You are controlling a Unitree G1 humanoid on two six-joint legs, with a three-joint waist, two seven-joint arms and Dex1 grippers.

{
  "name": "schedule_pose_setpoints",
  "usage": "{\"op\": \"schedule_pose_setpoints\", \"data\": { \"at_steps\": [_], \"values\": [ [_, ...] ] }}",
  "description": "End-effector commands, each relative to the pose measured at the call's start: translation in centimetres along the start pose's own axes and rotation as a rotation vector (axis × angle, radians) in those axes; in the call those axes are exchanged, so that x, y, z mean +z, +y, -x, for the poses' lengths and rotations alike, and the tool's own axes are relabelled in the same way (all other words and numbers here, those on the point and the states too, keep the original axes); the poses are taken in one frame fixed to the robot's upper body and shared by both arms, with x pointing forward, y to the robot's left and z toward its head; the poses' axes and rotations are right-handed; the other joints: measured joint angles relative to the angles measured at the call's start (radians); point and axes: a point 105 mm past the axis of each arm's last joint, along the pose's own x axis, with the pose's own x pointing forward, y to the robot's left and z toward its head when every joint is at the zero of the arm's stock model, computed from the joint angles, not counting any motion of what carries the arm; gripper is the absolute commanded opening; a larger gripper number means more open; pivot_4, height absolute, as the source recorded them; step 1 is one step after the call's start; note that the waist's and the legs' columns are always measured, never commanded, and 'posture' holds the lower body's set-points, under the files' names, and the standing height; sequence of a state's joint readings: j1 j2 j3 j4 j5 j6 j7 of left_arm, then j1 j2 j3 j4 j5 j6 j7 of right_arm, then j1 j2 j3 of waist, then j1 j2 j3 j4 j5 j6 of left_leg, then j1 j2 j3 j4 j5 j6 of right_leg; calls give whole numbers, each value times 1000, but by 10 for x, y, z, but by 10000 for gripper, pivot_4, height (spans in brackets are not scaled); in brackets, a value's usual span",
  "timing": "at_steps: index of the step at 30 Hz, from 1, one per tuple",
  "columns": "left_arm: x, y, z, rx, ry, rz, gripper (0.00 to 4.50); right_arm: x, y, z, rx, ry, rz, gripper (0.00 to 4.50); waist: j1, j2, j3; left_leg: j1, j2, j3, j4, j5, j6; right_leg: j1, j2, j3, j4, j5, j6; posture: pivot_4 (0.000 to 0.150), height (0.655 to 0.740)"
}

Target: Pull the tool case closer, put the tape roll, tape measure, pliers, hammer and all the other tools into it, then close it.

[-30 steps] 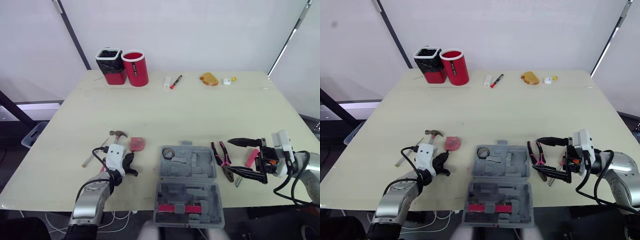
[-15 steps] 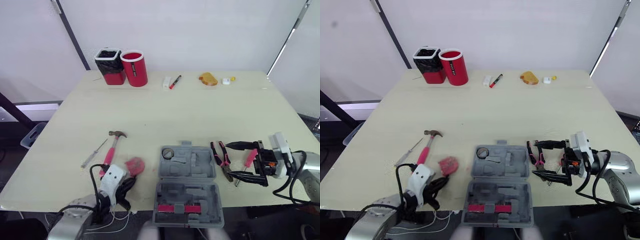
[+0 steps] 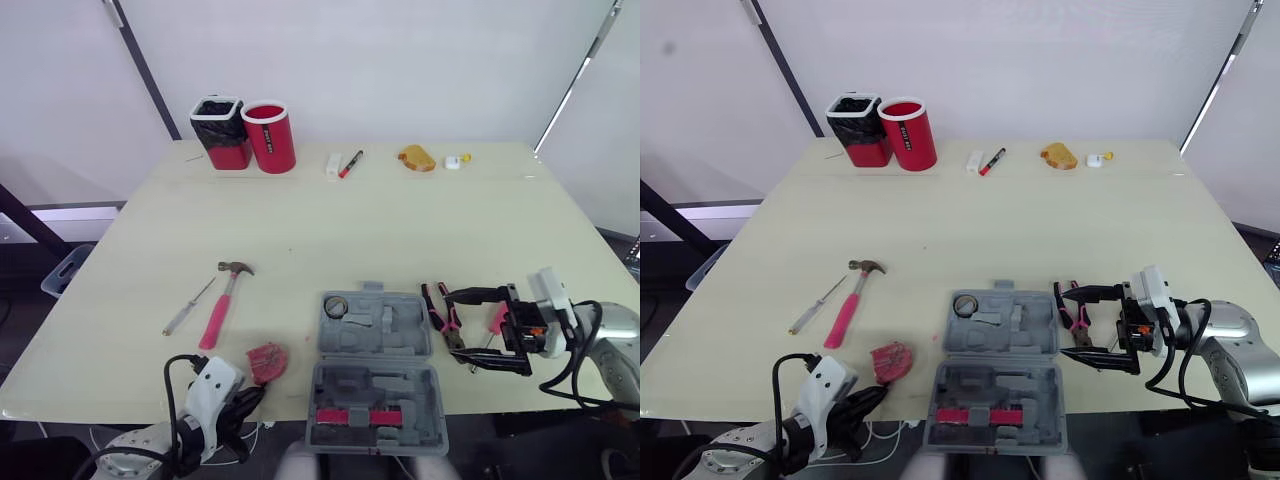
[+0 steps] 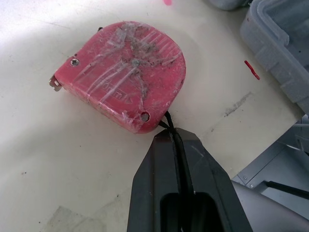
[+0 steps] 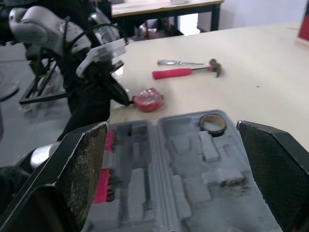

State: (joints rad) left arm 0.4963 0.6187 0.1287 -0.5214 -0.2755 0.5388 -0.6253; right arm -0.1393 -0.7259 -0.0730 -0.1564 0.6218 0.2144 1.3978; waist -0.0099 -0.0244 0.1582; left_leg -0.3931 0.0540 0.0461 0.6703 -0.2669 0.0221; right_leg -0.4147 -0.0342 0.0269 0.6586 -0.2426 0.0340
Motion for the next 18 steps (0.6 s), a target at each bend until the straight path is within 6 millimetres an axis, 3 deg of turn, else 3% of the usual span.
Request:
{"op": "schedule_pose_setpoints", "data": {
  "at_steps": [1, 6, 11, 15, 18],
  "values": [
    [9, 0, 8, -10, -30, -30, 4593, 5, 1, -1, 32, 8, 51, 45000, 0, 0, 0, 0, 0, 0, 0, 0, 0, 0, 0, 0, 0, 0, 0, 1500, 7400],
    [7, -1, 17, -48, -35, -67, 20743, 4, 1, -2, 43, 9, 56, 45000, -1, 0, 0, 0, 0, 0, 0, 0, 0, -1, 0, 0, 0, 0, 0, 1500, 7400],
    [14, 12, 29, -54, -79, -135, 43350, 4, 0, -2, 43, 13, 59, 45000, 0, 0, 0, 0, 0, 1, 0, 0, 0, -1, 0, 0, 0, 0, 0, 1500, 7400],
    [23, 24, 35, -95, -163, -198, 44488, 3, 0, -4, 39, 7, 58, 45000, 1, 0, 0, -1, 0, 1, 0, 0, 0, -1, 0, 0, 0, 0, 0, 1500, 7400],
    [20, 36, 26, -142, -160, -269, 44488, 3, 1, -5, 32, 3, 60, 45000, 1, 0, 0, 0, 0, 2, 0, 0, 0, -1, 0, 0, 0, 0, 0, 1500, 7400]
  ]
}}
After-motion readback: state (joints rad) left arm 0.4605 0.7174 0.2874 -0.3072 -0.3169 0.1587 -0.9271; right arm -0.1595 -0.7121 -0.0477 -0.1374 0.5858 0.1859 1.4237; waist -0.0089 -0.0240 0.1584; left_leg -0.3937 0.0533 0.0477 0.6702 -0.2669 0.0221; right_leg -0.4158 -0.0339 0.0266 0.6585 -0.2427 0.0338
